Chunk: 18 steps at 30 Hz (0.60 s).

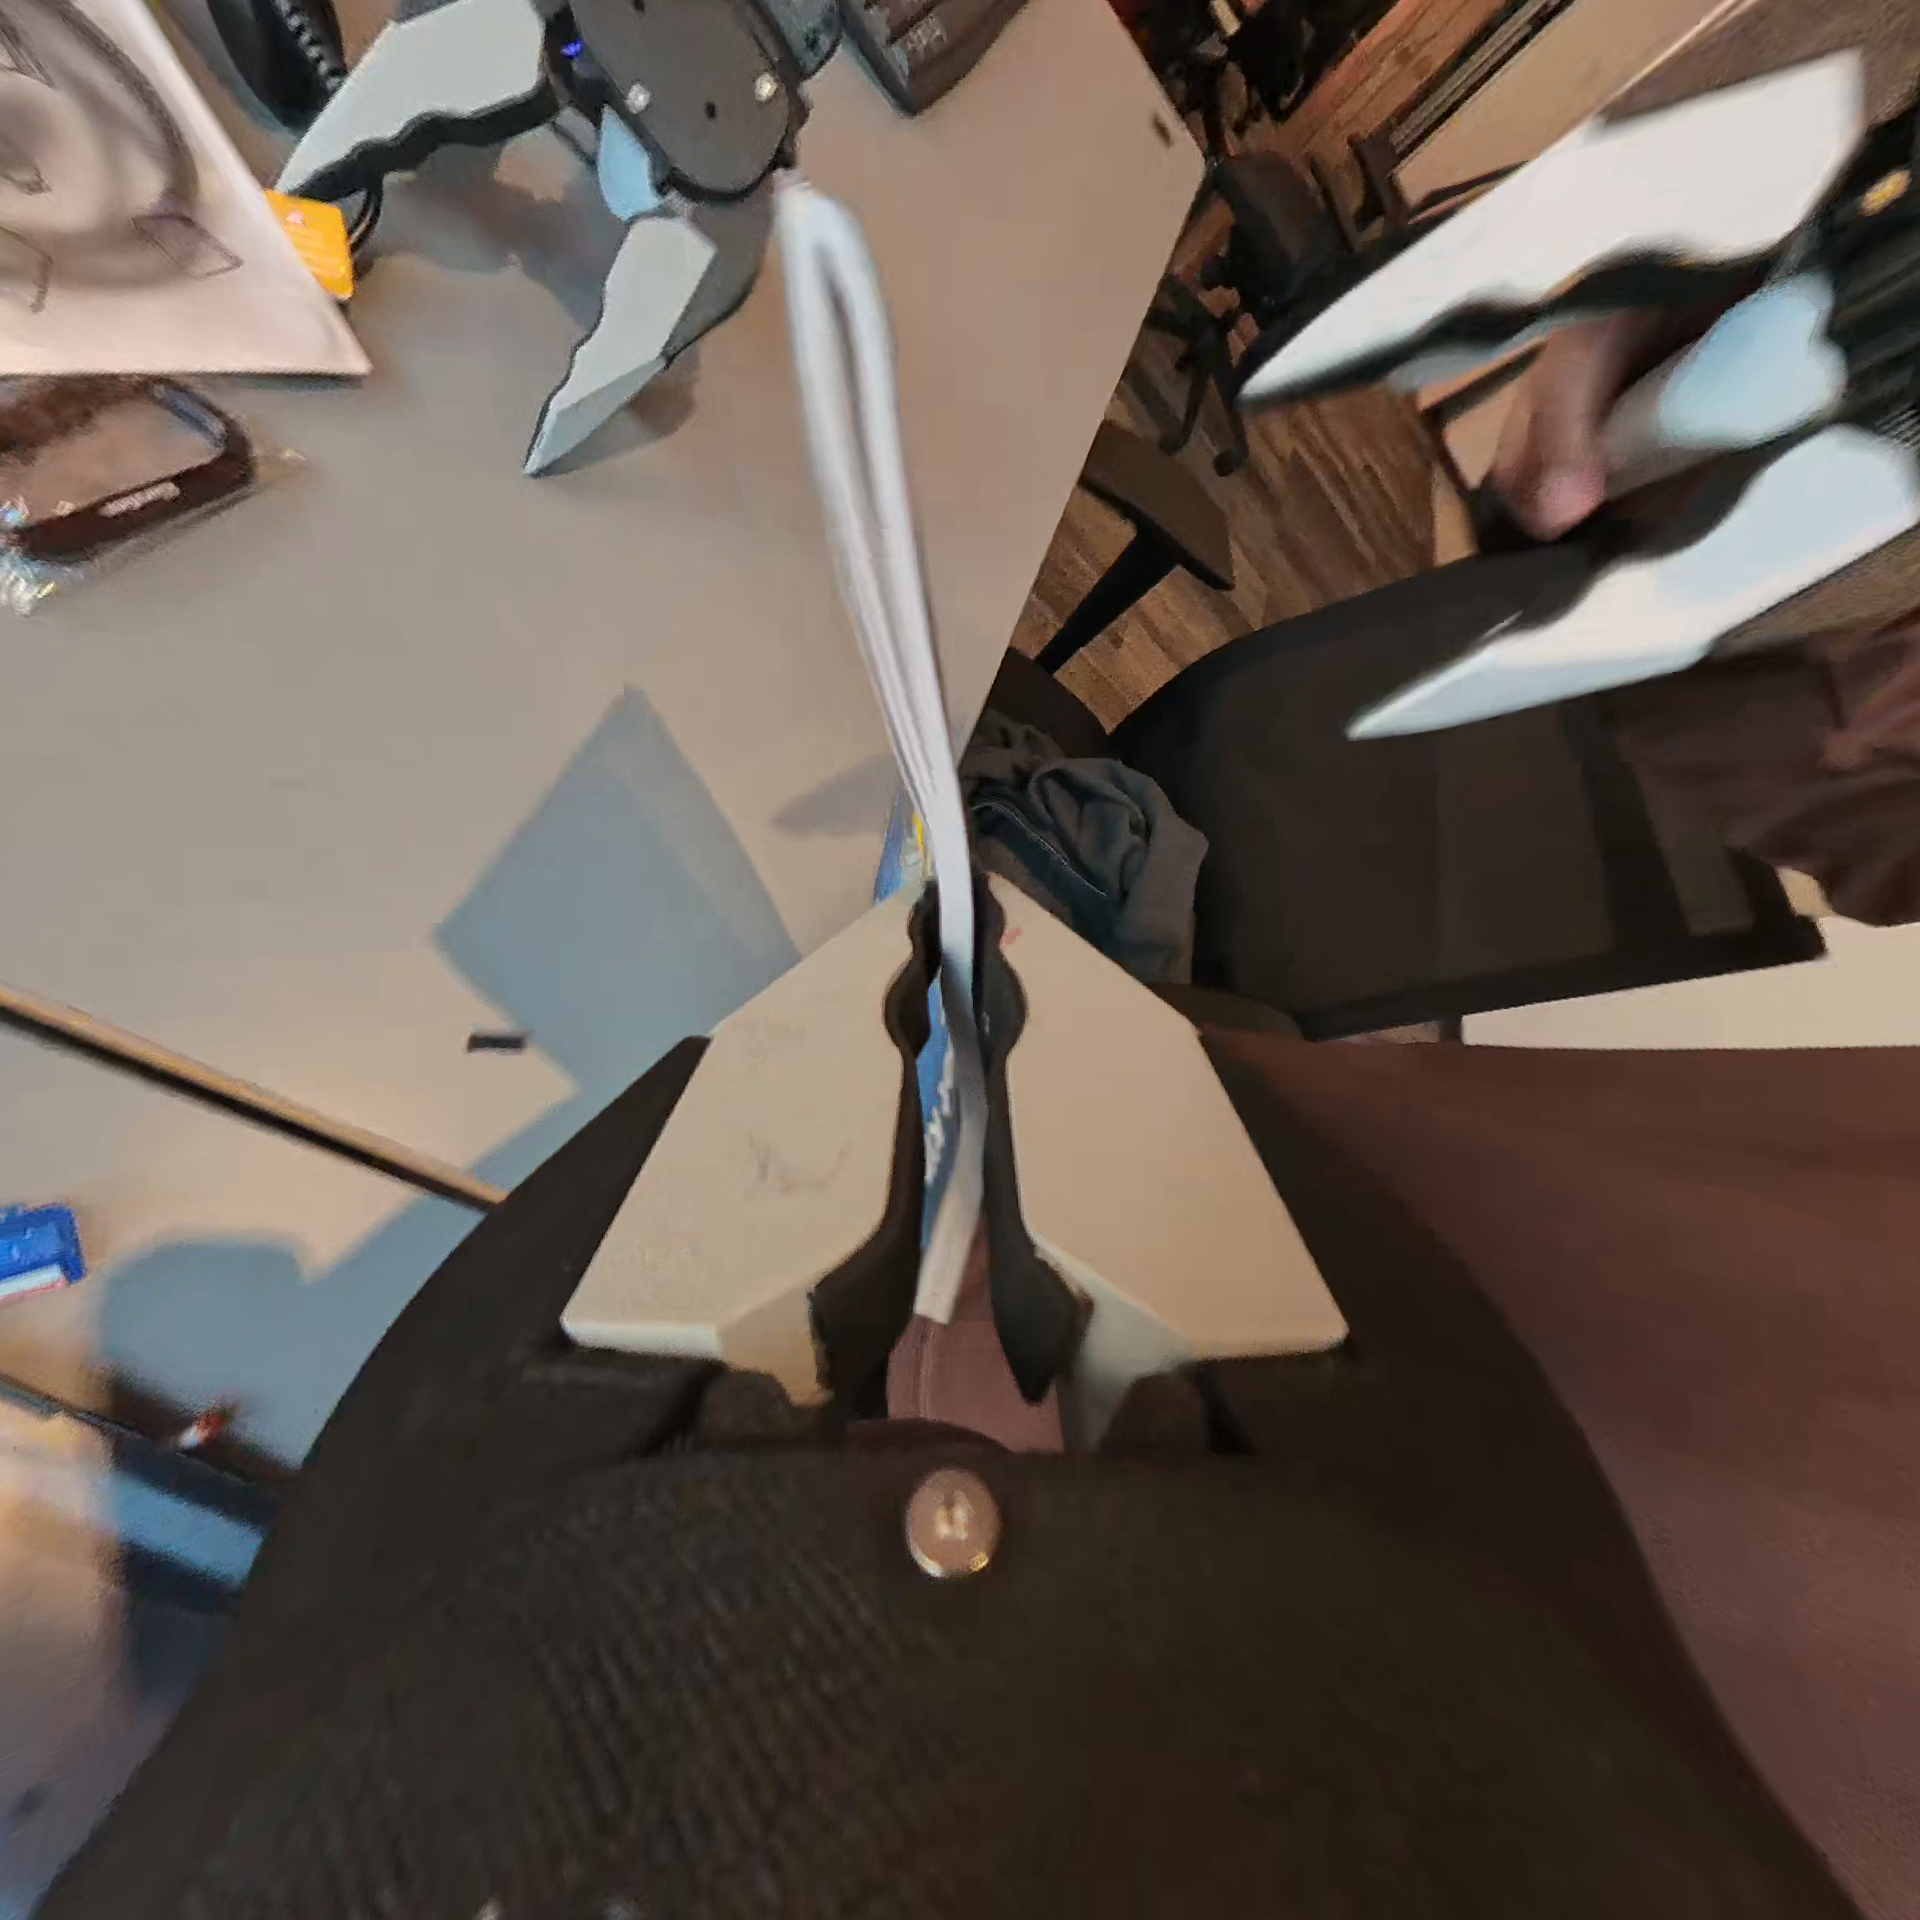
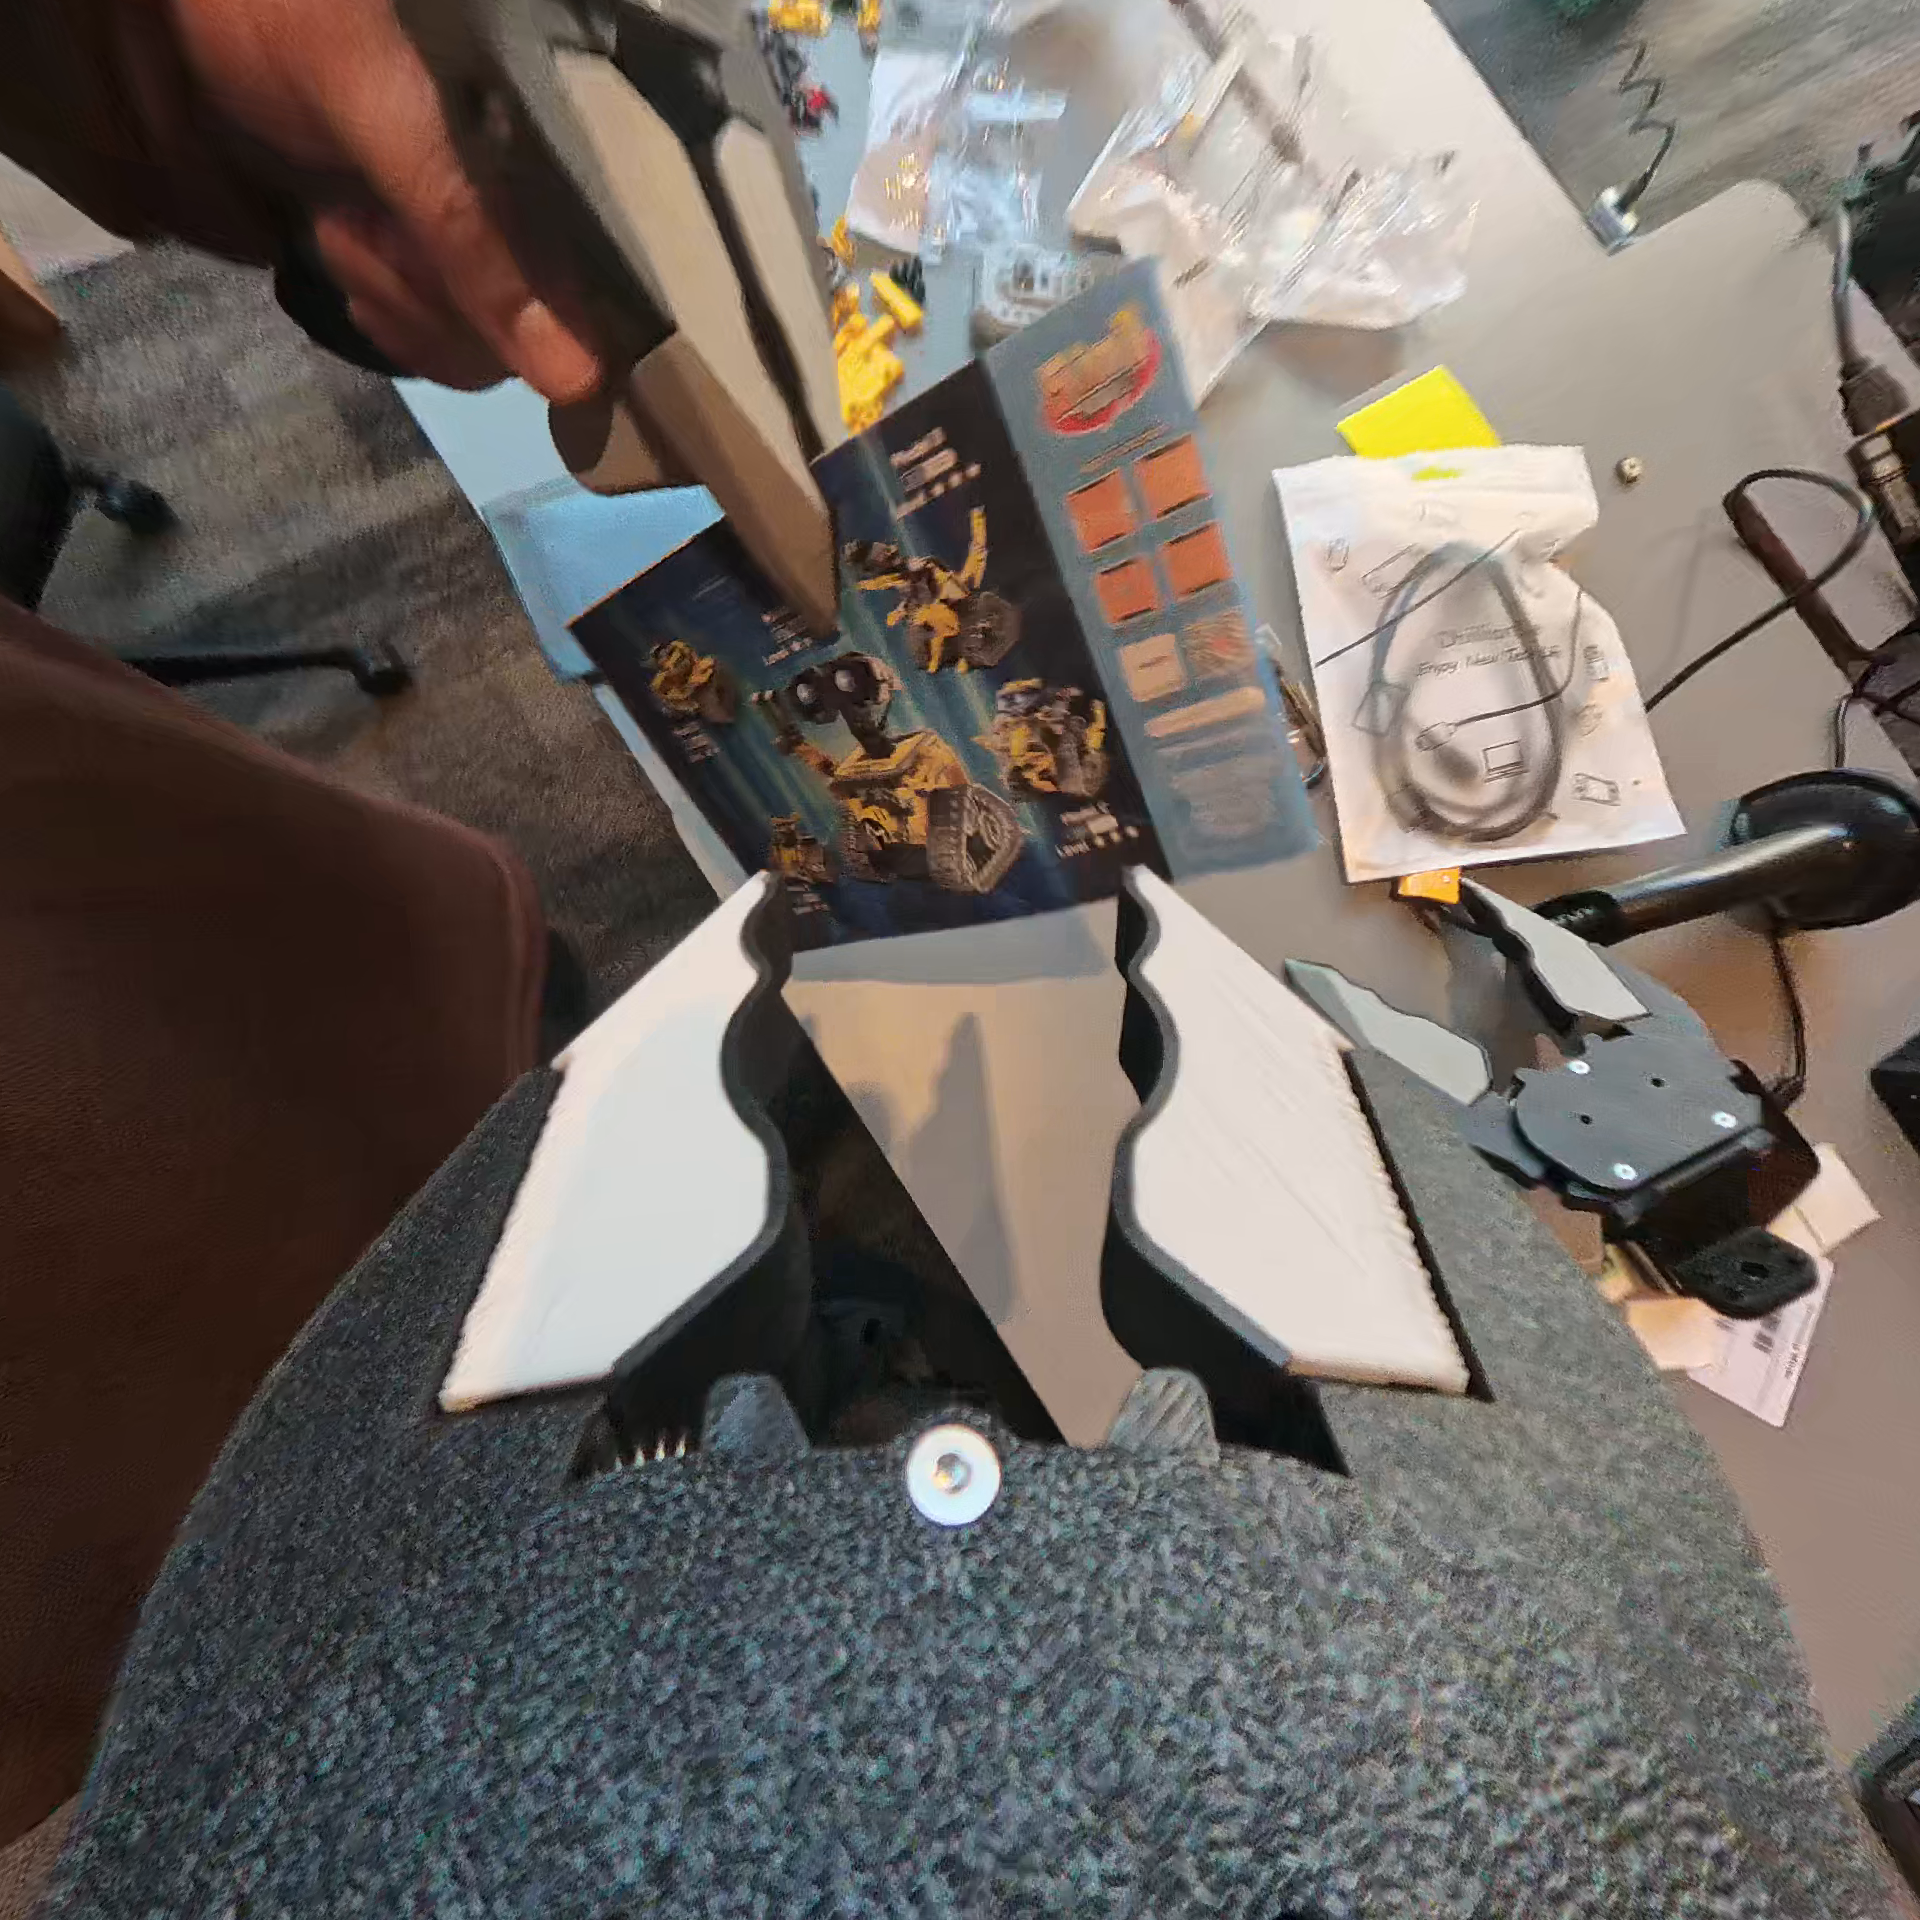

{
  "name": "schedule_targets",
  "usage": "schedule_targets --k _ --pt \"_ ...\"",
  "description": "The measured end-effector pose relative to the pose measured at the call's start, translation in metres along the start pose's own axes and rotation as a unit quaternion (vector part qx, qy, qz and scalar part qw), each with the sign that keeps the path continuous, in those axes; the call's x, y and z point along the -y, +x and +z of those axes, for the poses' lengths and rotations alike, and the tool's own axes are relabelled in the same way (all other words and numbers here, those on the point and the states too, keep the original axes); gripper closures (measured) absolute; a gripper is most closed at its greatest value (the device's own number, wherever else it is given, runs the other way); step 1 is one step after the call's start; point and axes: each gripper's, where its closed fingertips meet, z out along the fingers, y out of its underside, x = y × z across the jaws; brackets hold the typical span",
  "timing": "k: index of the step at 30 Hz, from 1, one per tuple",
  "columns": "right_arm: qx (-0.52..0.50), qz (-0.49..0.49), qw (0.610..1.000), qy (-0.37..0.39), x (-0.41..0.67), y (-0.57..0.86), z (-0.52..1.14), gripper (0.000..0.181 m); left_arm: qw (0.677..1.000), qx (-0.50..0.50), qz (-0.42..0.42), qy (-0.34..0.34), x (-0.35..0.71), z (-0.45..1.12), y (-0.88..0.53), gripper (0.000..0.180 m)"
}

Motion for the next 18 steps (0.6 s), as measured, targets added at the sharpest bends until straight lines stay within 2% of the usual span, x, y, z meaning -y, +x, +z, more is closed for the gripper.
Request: schedule_targets --k 2,4,6,8,12,13,14,16,18 --pt "-0.015 0.006 1.0 -0.004 -0.004 0.003 0.008 0.119 0.999 -0.026 0.016 0.02 0.014 0.003 0.012 0.177" --pt "-0.035 0.049 0.998 0.002 -0.011 0.017 0.007 0.112 0.996 -0.045 0.059 0.043 0.027 0.002 0.025 0.177" --pt "-0.065 0.102 0.992 0.031 -0.015 0.037 -0.005 0.108 0.99 -0.054 0.108 0.069 0.038 -0.004 0.033 0.177" --pt "-0.083 0.144 0.984 0.07 -0.018 0.054 -0.018 0.103 0.986 -0.076 0.117 0.091 0.046 -0.012 0.038 0.177" --pt "0.049 0.195 0.971 0.127 -0.007 0.033 -0.011 0.102 0.963 -0.131 0.173 0.161 0.069 -0.027 0.06 0.177" --pt "0.086 0.208 0.963 0.151 0.003 0.028 -0.011 0.106 0.954 -0.153 0.189 0.176 0.073 -0.03 0.069 0.177" --pt "0.125 0.219 0.951 0.181 0.015 0.023 -0.015 0.12 0.946 -0.174 0.203 0.185 0.077 -0.033 0.076 0.177" --pt "0.196 0.212 0.934 0.212 0.03 0.011 -0.028 0.173 0.942 -0.178 0.212 0.19 0.084 -0.031 0.078 0.176" --pt "0.132 0.18 0.956 0.193 0.028 0.022 -0.028 0.177 0.958 -0.121 0.19 0.175 0.093 -0.021 0.055 0.17"
